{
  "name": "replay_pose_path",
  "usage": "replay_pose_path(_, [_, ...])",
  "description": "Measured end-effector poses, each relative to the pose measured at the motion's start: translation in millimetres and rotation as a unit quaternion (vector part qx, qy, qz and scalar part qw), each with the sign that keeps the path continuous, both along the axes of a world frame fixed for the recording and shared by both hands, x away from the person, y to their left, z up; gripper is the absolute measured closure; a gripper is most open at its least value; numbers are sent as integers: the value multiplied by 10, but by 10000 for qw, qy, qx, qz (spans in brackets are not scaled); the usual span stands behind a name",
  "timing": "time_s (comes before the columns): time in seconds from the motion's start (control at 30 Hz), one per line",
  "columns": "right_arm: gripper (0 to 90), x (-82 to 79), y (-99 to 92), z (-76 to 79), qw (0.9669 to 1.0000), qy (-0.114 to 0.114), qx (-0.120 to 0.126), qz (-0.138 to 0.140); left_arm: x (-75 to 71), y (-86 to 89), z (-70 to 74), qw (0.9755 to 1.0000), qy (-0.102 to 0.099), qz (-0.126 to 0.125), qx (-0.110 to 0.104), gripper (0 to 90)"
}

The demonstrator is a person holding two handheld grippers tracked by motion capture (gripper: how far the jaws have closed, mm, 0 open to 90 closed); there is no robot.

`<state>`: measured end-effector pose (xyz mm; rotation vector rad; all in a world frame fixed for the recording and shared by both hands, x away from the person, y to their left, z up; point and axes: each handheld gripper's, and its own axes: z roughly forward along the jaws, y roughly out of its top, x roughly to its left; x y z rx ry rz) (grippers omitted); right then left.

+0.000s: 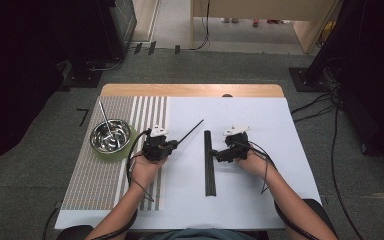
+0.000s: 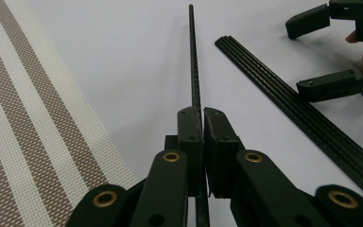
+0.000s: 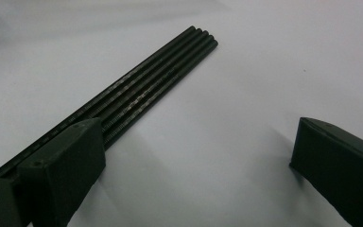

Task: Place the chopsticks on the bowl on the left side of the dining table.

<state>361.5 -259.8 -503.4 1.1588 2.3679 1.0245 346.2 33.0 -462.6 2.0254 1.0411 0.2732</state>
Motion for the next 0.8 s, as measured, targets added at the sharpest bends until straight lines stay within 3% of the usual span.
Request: replay_pose_path(0.8, [32,-1,0,1,10000,9,-4,-4,51,128,125,9999,17,17,-122,875])
